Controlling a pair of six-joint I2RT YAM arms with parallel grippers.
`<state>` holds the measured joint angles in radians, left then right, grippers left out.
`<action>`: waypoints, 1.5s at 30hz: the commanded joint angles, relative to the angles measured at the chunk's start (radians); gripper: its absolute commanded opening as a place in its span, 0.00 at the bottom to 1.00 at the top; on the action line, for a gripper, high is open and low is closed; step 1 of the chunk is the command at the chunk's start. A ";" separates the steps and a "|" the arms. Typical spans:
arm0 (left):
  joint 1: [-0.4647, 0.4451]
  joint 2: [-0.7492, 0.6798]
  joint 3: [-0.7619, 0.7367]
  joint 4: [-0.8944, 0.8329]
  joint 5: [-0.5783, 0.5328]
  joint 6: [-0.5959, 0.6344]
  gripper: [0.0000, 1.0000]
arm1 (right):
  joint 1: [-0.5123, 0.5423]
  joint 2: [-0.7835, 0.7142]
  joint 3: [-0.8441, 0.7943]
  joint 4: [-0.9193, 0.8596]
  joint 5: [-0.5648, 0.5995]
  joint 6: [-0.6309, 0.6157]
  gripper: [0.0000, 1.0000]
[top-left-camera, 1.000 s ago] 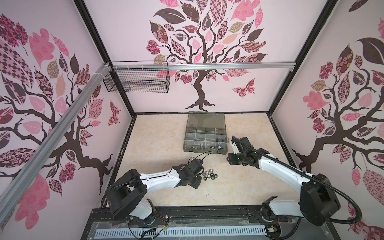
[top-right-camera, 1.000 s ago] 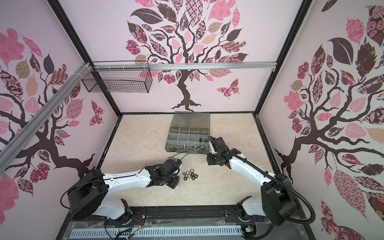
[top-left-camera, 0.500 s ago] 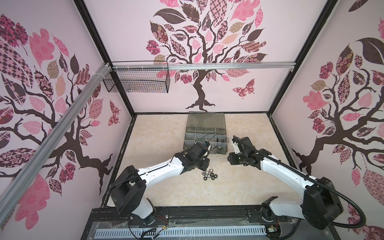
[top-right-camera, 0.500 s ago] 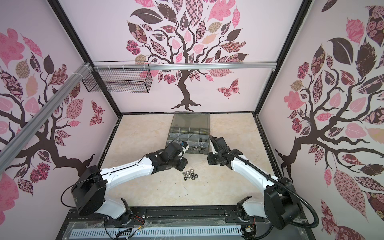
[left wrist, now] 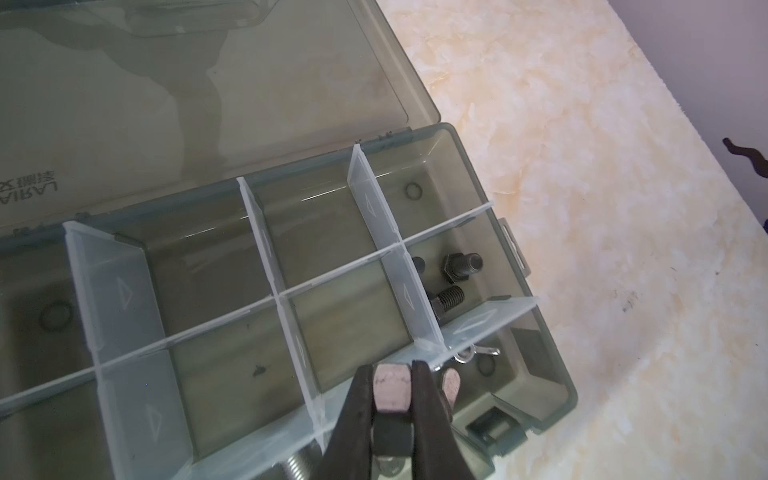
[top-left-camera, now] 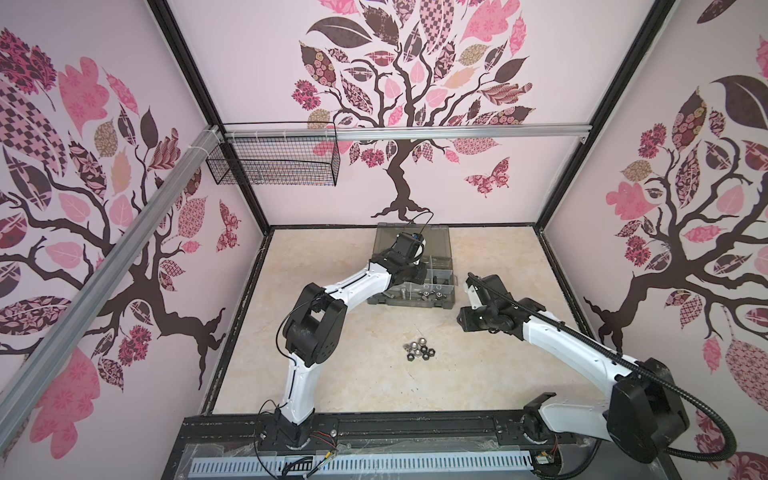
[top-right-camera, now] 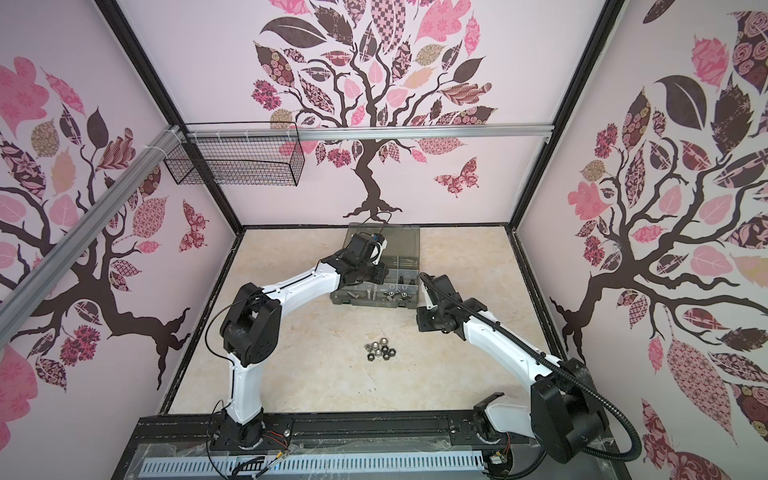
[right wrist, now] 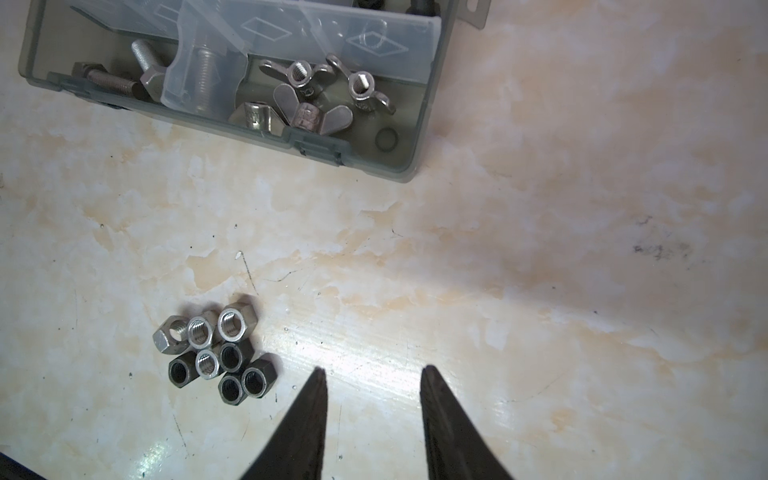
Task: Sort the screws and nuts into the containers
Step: 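Carry the silver nut into the organizer box and open the left gripper, then withdraw the left gripper while the right gripper reaches toward the nut pile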
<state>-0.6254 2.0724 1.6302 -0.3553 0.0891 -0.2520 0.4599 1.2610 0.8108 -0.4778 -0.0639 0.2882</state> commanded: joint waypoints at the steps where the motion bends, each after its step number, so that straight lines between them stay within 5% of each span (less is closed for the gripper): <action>1: 0.007 0.065 0.126 -0.025 0.033 0.018 0.14 | 0.003 -0.034 0.036 -0.044 0.015 -0.001 0.40; 9: 0.015 0.128 0.154 0.000 0.049 0.003 0.20 | 0.003 -0.011 0.041 -0.045 0.017 -0.005 0.40; 14: 0.020 0.130 0.148 0.001 0.047 0.005 0.36 | 0.003 -0.003 0.045 -0.040 0.018 -0.004 0.41; 21: 0.028 0.028 0.069 0.037 0.059 -0.001 0.38 | 0.003 0.013 0.059 -0.035 0.023 -0.024 0.41; 31: 0.065 -0.445 -0.398 0.146 0.034 -0.047 0.39 | 0.044 0.064 0.114 -0.023 0.017 -0.065 0.41; 45: 0.091 -1.195 -0.932 -0.052 -0.078 -0.140 0.41 | 0.295 0.245 0.209 0.008 0.002 -0.113 0.41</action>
<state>-0.5404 0.9714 0.7696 -0.3492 0.0444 -0.3557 0.7113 1.4567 0.9760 -0.4686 -0.0593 0.1986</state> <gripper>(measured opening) 0.409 0.407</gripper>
